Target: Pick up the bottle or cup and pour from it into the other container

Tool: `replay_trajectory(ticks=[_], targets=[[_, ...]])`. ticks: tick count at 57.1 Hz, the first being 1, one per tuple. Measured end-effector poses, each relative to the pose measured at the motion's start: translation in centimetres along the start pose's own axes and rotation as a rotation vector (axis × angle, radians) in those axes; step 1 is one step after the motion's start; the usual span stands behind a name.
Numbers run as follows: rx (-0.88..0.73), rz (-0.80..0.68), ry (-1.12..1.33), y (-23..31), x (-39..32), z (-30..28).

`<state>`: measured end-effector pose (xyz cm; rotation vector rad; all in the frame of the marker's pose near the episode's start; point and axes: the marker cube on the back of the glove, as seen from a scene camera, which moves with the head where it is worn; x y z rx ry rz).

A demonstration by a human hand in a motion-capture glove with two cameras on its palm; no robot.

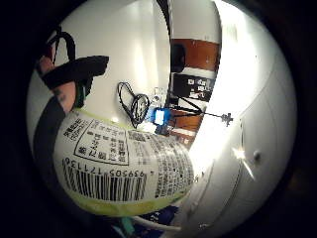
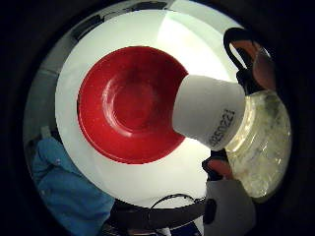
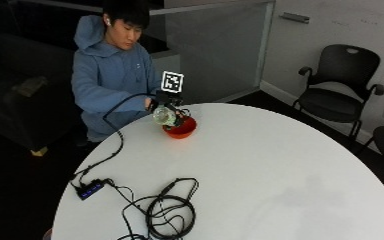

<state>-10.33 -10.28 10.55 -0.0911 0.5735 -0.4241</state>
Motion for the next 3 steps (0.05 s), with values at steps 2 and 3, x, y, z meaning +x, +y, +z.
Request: replay_trajectory(ticks=[2,3], targets=[[0.004,0.007,-0.080,0.0,-1.1,-0.3],[0.005,0.011,-0.124,0.0,-1.6,-0.5]])
